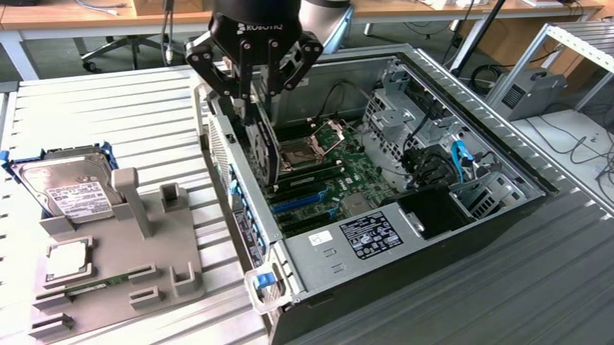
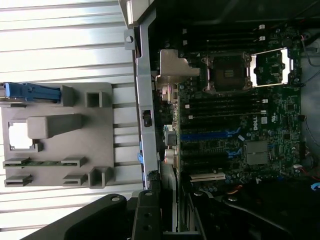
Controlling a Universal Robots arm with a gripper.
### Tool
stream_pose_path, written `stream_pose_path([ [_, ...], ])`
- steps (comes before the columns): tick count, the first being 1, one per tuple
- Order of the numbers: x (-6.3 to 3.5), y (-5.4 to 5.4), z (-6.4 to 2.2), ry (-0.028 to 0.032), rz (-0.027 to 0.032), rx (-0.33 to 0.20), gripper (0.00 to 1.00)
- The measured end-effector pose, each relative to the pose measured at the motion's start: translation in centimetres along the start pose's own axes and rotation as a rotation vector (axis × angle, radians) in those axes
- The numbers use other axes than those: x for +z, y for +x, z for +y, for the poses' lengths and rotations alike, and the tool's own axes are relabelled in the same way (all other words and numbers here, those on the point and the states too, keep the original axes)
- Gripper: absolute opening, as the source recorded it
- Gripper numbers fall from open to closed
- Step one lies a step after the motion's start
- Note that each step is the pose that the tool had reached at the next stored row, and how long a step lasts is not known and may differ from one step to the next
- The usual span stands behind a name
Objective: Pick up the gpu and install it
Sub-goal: 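Pick up the gpu and move the gpu toward the slot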
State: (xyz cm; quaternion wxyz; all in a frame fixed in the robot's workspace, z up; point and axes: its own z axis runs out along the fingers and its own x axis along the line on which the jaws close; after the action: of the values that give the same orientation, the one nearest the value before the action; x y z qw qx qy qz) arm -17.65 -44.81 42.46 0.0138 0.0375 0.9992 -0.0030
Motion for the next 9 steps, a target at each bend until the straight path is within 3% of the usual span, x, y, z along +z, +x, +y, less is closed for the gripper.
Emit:
stream_pose_path([
  [9,0.02,-0.42,0.03,0.0003,0.0000,0.000,0.26],
])
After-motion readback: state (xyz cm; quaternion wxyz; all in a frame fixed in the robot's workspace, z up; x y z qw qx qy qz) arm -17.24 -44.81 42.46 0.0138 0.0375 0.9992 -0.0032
